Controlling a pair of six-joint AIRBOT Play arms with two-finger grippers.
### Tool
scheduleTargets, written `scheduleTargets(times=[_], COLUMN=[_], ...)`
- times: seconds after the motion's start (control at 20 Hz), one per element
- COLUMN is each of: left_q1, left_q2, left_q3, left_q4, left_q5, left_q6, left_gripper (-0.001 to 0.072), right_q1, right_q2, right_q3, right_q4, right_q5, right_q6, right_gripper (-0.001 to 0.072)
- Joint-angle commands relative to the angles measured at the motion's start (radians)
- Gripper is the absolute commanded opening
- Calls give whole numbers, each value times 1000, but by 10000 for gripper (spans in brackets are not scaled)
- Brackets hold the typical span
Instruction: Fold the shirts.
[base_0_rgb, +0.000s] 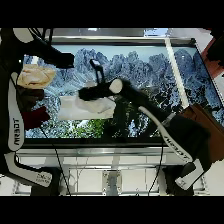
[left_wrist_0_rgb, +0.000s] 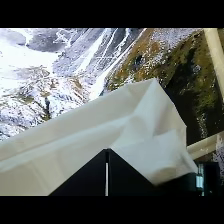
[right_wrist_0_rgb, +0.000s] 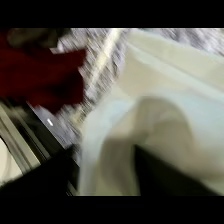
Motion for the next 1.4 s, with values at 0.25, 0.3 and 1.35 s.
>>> scheduleTargets(times=[0.25, 0.3, 1.35], left_q1=[15, 16, 15], left_q2=[14, 14, 14], left_q3=[-66, -66, -66], left_q4=[16, 16, 23], left_q5=[-32, -33, 40], left_q6=[21, 21, 48], left_gripper=[15, 15, 15], right_q1=[1, -36, -364], right_q2=[-44, -45, -260], right_q3=[51, 50, -51], right_q4=[-53, -109, 217], right_q5=[-175, -111, 425], right_q6=[-13, -8, -82], right_gripper=[543, 542, 545])
